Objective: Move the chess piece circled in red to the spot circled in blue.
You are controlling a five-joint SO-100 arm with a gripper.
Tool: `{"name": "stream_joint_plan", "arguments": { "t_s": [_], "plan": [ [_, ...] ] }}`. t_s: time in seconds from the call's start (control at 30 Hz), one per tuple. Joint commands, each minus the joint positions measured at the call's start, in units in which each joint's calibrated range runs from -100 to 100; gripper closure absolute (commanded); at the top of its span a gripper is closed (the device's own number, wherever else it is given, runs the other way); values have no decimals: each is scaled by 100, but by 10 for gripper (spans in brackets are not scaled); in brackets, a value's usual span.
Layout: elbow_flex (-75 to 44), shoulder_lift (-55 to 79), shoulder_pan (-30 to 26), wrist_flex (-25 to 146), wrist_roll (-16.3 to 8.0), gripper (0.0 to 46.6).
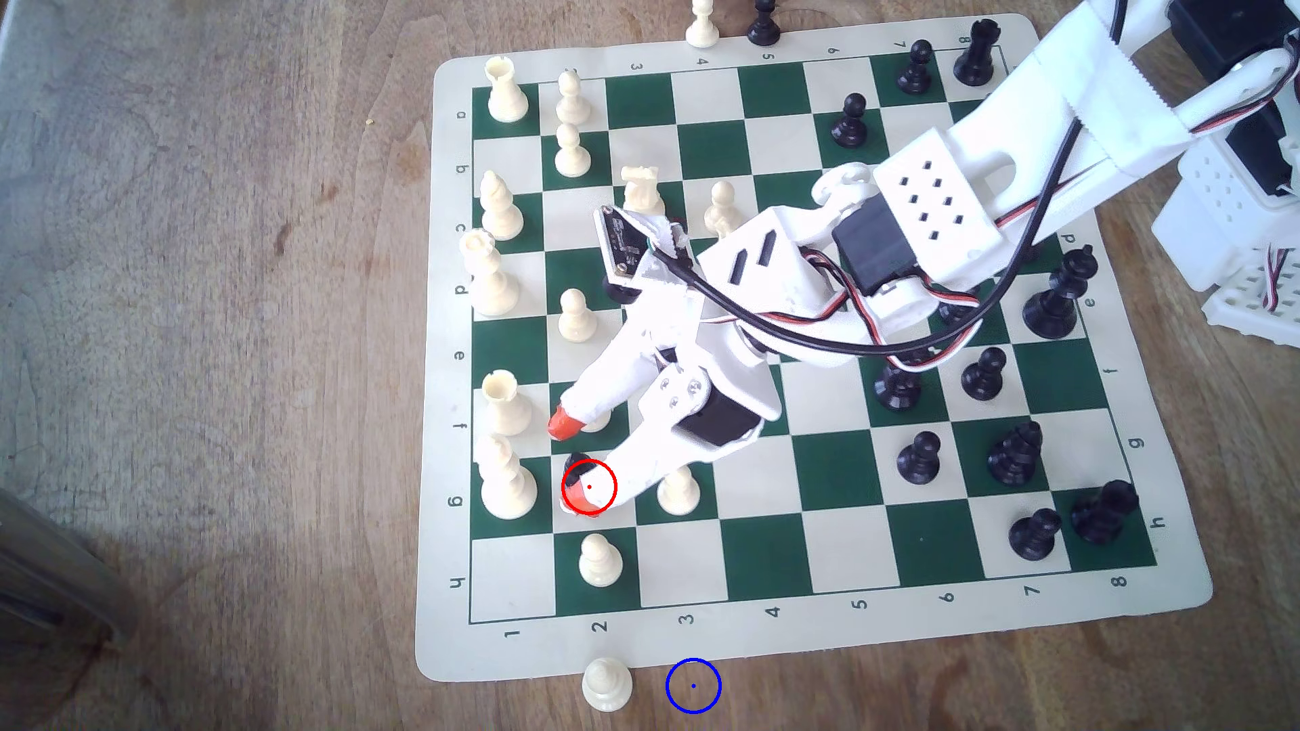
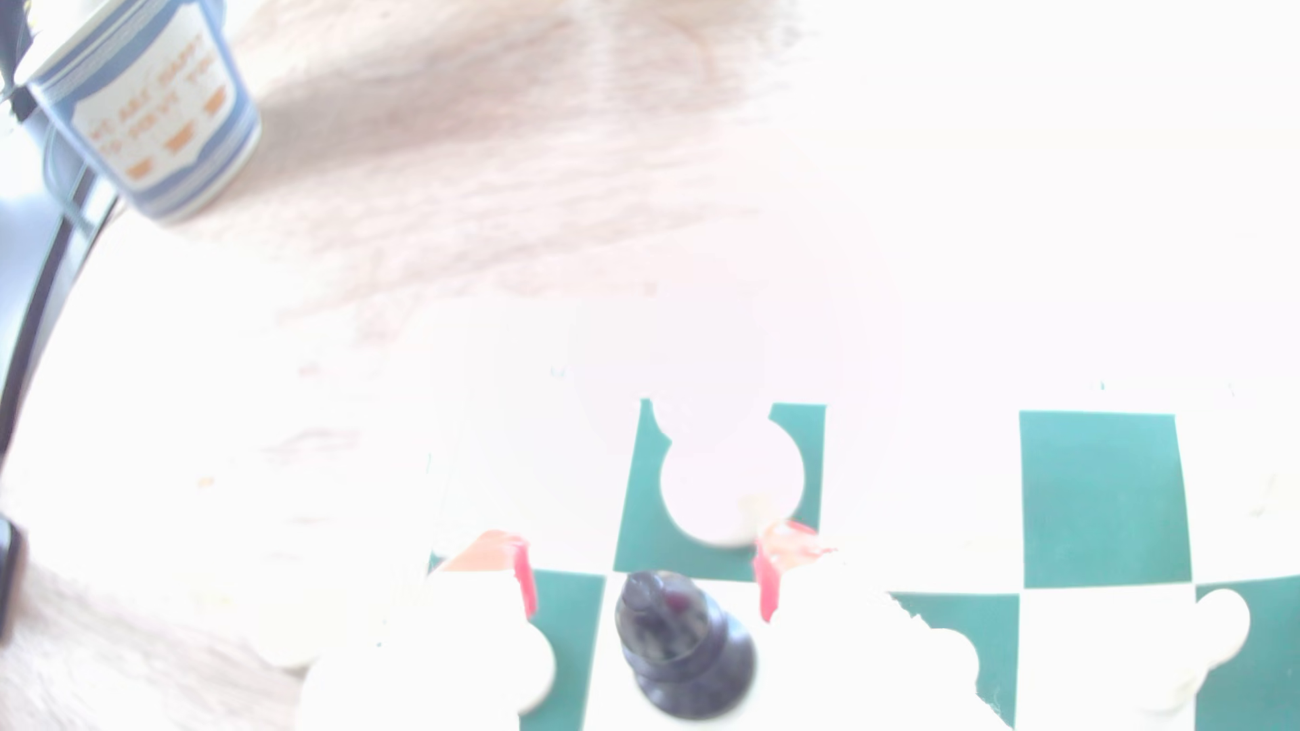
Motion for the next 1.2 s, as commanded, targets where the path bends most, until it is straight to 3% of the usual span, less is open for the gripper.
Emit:
{"name": "stream_joint_plan", "arguments": {
  "t_s": [0.0,0.13,0.23,0.27,0.3,0.33,0.63,0.87,1.17],
  "plan": [
    [-416,-61,46,-104,29,301],
    [-416,-61,46,-55,29,308],
    [-425,-61,38,27,73,338],
    [-425,-69,38,60,93,365],
    [-416,-69,38,68,98,446],
    [-407,-69,38,68,98,464],
    [-652,-214,15,625,83,464],
    [-1803,-553,124,1976,-5,464],
    [-2329,-1691,-87,3426,-195,456]
  ]
}}
